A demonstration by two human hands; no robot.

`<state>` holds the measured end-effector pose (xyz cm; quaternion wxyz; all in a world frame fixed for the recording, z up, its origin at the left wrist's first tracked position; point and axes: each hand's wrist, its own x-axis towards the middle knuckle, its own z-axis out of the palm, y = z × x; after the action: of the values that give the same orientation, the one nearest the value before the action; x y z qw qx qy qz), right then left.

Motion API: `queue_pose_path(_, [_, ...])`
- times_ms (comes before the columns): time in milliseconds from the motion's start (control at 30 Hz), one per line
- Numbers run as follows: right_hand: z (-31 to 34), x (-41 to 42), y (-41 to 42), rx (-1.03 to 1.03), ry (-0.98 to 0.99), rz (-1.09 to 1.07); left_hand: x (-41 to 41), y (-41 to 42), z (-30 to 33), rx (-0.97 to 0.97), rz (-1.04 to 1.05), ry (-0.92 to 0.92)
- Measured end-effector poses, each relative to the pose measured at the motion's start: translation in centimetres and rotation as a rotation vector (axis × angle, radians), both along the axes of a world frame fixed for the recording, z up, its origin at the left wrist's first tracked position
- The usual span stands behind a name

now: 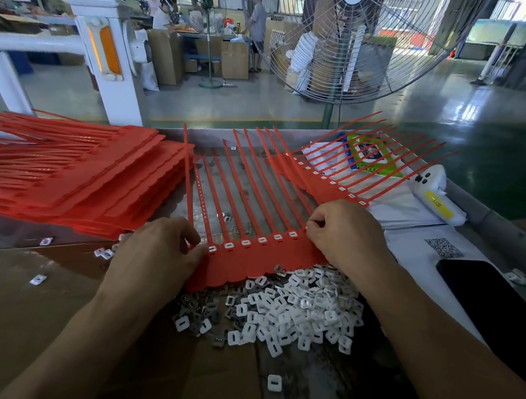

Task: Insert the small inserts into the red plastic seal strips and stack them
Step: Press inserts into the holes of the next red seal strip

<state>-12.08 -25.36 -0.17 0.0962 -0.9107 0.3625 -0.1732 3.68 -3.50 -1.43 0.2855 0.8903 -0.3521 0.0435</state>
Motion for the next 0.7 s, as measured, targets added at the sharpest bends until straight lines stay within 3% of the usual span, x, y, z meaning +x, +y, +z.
queue_pose_path(300, [-0.7, -0.8, -1.0, 0.235, -0.186, 0.059, 0.1, 0.0, -0.2, 0.009, -0.007, -0.028])
queue_pose_path(567, [-1.0, -0.2, -0.3, 0.055, -0.126, 0.067, 0.0, 0.1, -0.1, 0.023, -0.012, -0.015])
queue_pose_path(700, [-1.0, -0.5, -1.0, 0.245, -0.363, 0.012, -0.1, 0.2, -0.1, 0.017, -0.013, -0.013])
